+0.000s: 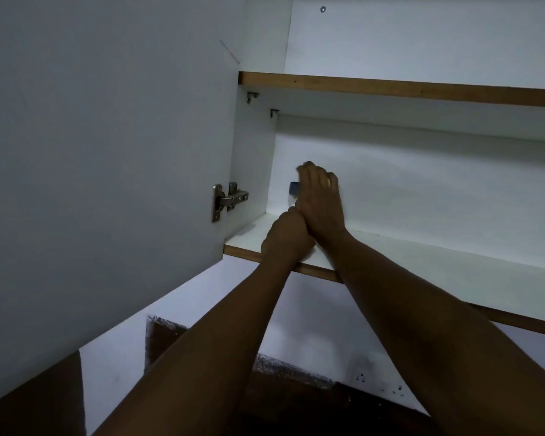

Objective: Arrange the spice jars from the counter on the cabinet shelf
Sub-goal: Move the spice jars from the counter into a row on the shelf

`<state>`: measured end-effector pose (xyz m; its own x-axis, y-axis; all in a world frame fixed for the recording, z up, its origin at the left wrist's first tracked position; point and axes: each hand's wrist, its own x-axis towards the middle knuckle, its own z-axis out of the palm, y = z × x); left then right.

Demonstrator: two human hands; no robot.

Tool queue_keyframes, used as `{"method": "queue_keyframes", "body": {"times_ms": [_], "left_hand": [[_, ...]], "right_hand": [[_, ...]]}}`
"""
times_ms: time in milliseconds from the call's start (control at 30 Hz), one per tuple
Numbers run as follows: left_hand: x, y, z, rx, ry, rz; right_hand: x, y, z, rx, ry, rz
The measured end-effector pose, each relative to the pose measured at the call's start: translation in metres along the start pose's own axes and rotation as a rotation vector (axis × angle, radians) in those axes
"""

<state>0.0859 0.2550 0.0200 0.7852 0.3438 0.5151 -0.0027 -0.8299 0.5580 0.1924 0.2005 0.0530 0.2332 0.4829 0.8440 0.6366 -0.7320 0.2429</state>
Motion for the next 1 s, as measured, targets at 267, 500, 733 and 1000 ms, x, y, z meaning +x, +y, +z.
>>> {"method": "queue_keyframes", "body": {"times_ms": [267,500,733,1000], "left_hand": [[-0.011,0.007,-0.010,0.163,-0.055,0.020],[-0.090,0.025,0.025,0.467,0.241,0.275],[-0.279,0.014,0.200,-0.229,-0.128,0.543],[-0.435,-0.037,0.308,-0.053,-0.849,0.436]], "right_hand": [[-0.061,-0.007,-0.071,0.132,-0.392,0.070],[-0.200,0.000,-0.143,0.209,-0.210,0.127],[-0.431,-0.023,-0.119,0.377,-0.466,0.528],[-0.634,-0.044,-0.141,0.430,-0.970,0.750]]}}
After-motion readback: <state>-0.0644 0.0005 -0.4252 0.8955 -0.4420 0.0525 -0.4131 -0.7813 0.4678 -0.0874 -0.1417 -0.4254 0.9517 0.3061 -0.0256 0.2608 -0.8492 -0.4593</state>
